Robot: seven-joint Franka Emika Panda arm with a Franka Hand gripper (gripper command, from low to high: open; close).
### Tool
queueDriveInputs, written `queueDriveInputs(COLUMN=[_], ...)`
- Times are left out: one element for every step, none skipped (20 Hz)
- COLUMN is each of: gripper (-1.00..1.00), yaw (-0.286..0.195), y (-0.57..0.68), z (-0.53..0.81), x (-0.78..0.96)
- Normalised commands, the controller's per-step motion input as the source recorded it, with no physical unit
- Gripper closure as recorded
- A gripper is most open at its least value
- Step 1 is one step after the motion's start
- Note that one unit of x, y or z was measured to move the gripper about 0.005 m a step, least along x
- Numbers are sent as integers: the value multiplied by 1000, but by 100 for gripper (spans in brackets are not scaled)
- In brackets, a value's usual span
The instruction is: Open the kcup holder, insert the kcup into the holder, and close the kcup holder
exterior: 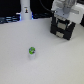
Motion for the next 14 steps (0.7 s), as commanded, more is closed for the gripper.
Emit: queueDriveInputs(gripper=[100, 100, 100, 100, 100, 100, 100, 100, 100, 100, 100, 100, 100, 100], yaw=[-87, -84, -85, -84, -85, -84, -85, -86, -86, -88, -89, -90, -90, -89], y=[-363, -327, -335, -349, -352, -351, -349, -345, -337, -332, -327, -324, -322, -319], z=[99, 105, 102, 100, 102, 107, 113, 120, 129, 140, 145, 171, 175, 175], x=[925, 922, 928, 931, 933, 933, 933, 933, 934, 934, 934, 932, 935, 936])
